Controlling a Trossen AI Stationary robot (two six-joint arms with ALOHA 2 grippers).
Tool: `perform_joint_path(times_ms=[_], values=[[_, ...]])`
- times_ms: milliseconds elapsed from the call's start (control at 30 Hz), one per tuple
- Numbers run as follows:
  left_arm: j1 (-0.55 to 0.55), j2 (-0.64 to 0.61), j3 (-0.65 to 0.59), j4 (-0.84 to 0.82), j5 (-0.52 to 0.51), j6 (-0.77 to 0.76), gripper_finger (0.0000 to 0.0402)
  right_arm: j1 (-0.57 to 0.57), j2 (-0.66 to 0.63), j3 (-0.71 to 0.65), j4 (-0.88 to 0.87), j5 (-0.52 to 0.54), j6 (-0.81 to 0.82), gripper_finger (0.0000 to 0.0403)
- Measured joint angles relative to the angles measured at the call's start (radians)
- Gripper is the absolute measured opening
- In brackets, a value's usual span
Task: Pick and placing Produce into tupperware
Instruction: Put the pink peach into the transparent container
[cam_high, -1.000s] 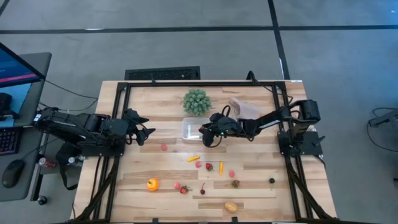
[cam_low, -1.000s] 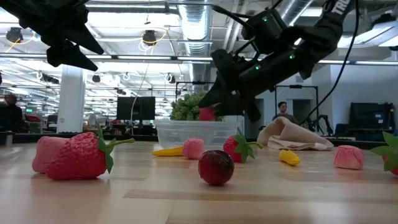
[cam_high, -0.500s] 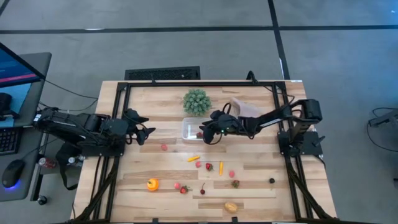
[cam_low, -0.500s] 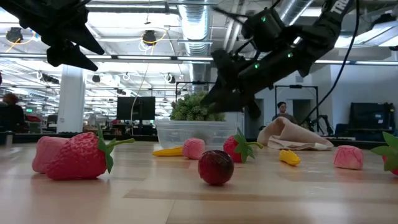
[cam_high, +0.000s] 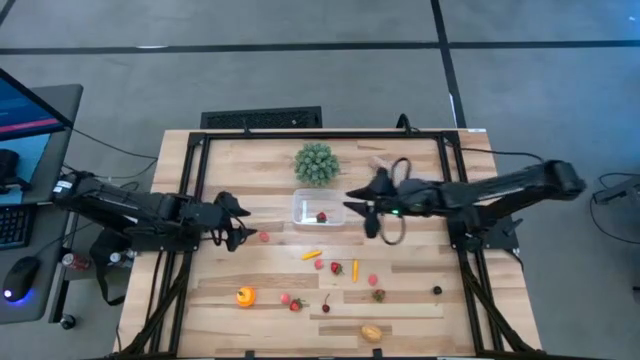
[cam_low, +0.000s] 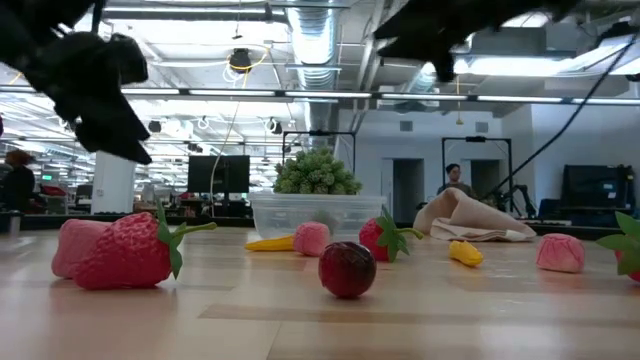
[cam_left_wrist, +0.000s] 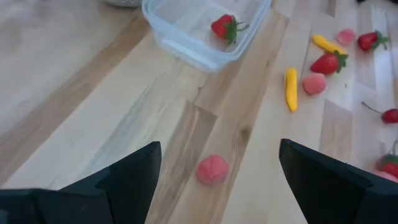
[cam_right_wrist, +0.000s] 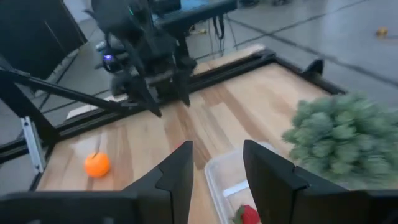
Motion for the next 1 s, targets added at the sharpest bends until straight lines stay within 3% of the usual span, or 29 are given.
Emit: perform_joint_path(times_ms=[267,567,800,1000], values=[[0.000,0.000,-0.123,0.102,-0.022,-0.018,0.0316,0.209,-0.253,0.000,-0.328,0.348,0.092,0.0130],[0.000,0.000,-0.195,0.166,-0.007,0.052,0.0316,0.409,-0.324,0.000,-0.422,0.627,0.166,0.0132],[0.000,0.000,-0.219,0.160,0.033,0.025,0.0316,0.439,-0.323,0.000,-0.436,0.664,0.171,0.0130],[-0.001,0.000,-0.219,0.196,0.096,0.205,0.0316,0.439,-0.323,0.000,-0.450,0.664,0.178,0.0130]])
